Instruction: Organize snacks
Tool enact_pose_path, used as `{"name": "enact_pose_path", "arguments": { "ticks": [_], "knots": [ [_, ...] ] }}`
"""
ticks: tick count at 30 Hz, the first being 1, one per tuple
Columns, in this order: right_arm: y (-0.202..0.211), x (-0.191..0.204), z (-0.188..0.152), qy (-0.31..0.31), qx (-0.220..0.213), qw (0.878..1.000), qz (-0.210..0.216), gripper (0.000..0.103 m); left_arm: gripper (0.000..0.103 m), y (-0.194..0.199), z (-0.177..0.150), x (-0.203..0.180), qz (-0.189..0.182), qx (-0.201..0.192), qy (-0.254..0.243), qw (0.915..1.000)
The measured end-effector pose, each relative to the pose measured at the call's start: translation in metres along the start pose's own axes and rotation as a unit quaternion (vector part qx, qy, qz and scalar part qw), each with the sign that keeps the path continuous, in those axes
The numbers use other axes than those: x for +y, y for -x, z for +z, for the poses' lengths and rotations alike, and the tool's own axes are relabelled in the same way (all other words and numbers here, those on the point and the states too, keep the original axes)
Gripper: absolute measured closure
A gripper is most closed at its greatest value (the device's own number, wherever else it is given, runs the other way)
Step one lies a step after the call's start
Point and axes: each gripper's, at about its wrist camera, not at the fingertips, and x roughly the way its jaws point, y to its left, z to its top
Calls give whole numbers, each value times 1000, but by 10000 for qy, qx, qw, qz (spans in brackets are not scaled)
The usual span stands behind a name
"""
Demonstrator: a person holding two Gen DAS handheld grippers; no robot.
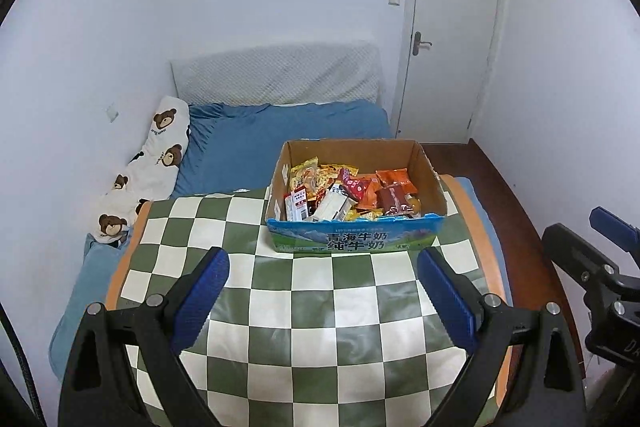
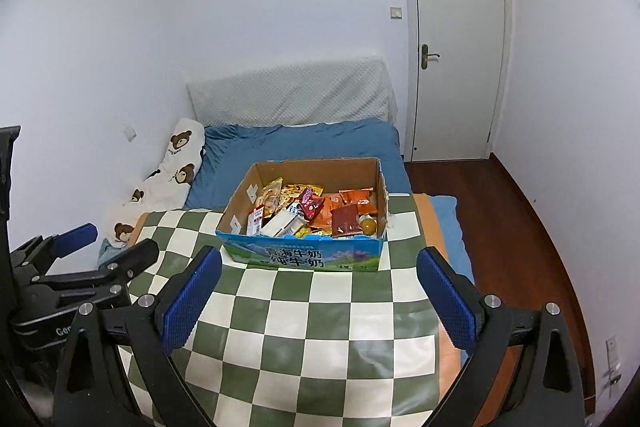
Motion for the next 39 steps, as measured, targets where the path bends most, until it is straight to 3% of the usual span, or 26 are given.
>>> {"name": "enact_pose_path", "arguments": {
  "ticks": [10, 12, 21, 39],
  "knots": [
    [-10, -5, 5, -67, 41, 9999, -120, 3, 7, -10, 7, -3, 68, -90, -40, 9999],
    [-16, -7, 6, -85, 40, 9998, -169, 3, 0, -15, 10, -3, 37, -110, -49, 9999],
    [-54, -15, 20, -159, 53, 9989, -441, 0, 0, -52, 30, -3, 275, -145, 5, 9995],
    [-150, -38, 40, -226, 598, 9955, -706, 0, 0, -147, 45, -4, 250, 714, 60, 9971]
  ]
}}
